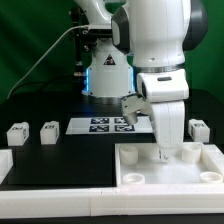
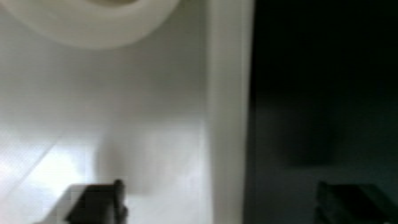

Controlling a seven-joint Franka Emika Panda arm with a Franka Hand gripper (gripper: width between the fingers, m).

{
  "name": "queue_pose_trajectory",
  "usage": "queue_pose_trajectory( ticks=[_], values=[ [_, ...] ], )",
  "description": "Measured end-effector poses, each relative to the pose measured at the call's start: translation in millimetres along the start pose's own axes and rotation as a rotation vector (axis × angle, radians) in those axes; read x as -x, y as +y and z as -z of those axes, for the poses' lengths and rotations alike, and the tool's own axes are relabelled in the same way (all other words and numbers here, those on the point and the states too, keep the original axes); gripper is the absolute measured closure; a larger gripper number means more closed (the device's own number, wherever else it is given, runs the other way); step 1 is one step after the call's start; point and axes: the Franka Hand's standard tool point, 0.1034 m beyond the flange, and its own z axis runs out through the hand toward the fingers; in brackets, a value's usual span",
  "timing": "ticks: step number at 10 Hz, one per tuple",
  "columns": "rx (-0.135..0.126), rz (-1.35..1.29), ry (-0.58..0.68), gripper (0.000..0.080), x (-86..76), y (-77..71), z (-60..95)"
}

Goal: Assemble one leg

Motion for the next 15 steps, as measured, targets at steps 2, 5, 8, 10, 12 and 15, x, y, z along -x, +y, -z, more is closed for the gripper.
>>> queue_pose_trajectory(
  ticks=[2,5,8,10,12,15],
  values=[
    [0.000,-0.001,0.000,0.0159,0.4,0.0,0.0],
    [0.000,-0.001,0.000,0.0152,0.7,0.1,0.0],
    [0.001,-0.005,0.000,0.0150,1.2,0.3,0.4],
    [0.022,-0.191,-0.004,0.0150,-5.5,-2.8,17.9],
    [0.045,-0.341,0.000,0.0150,-28.4,-12.1,31.5],
    [0.052,-0.843,0.022,0.0150,-78.6,-21.3,36.4]
  ],
)
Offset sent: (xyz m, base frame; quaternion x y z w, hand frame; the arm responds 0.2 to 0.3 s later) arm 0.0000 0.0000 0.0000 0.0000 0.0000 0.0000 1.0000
